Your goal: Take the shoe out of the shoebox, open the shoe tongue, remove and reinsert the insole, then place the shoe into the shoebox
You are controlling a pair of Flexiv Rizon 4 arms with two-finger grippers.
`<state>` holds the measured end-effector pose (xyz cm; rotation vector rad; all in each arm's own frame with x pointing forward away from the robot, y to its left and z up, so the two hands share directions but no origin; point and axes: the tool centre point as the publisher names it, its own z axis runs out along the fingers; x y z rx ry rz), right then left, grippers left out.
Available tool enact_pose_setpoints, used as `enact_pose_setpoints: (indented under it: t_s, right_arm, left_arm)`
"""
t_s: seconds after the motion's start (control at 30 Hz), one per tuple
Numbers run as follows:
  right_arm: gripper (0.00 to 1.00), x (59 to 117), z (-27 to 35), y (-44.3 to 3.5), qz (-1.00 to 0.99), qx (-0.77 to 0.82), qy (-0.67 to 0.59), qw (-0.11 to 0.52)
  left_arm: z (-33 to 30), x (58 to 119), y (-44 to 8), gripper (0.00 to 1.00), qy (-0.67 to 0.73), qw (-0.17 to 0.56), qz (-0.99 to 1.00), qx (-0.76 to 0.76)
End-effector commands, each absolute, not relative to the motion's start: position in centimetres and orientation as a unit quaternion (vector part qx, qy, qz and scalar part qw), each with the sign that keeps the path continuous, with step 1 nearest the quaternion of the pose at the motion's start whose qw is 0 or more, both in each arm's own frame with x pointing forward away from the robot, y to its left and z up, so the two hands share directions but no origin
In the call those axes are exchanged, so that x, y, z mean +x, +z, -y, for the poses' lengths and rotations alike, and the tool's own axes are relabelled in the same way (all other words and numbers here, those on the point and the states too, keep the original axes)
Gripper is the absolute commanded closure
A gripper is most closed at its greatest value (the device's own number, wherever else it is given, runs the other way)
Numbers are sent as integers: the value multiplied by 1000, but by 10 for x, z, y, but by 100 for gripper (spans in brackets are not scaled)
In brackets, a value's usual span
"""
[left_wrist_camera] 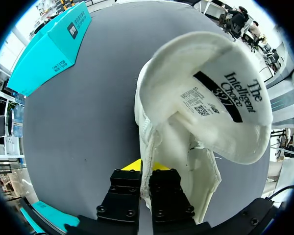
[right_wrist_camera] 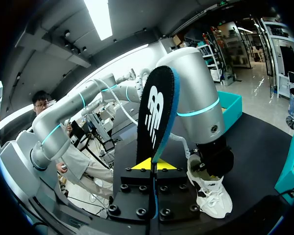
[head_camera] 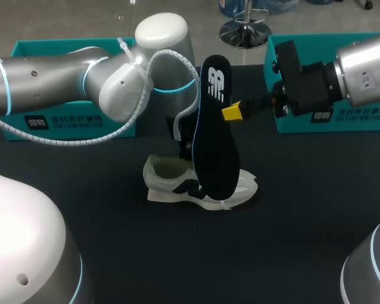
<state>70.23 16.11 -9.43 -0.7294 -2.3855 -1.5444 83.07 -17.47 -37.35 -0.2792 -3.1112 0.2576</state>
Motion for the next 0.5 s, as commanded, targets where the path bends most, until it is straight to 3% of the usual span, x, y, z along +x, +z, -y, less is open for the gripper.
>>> enact_pose_setpoints:
  t_s: [0.03, 0.2, 0.5]
  right_arm:
    - [100, 702, -163, -95, 809, -248, -523, 103]
    - [100, 702, -163, -95, 809, -248, -523, 103]
    - [100, 702, -163, -95, 809, -248, -523, 103]
  left_arm:
    - [173, 833, -368, 100, 88, 4, 988, -124]
    - [172, 843, -361, 100, 71, 10, 964, -256]
    - [170, 860, -358, 100, 124, 96, 863, -480]
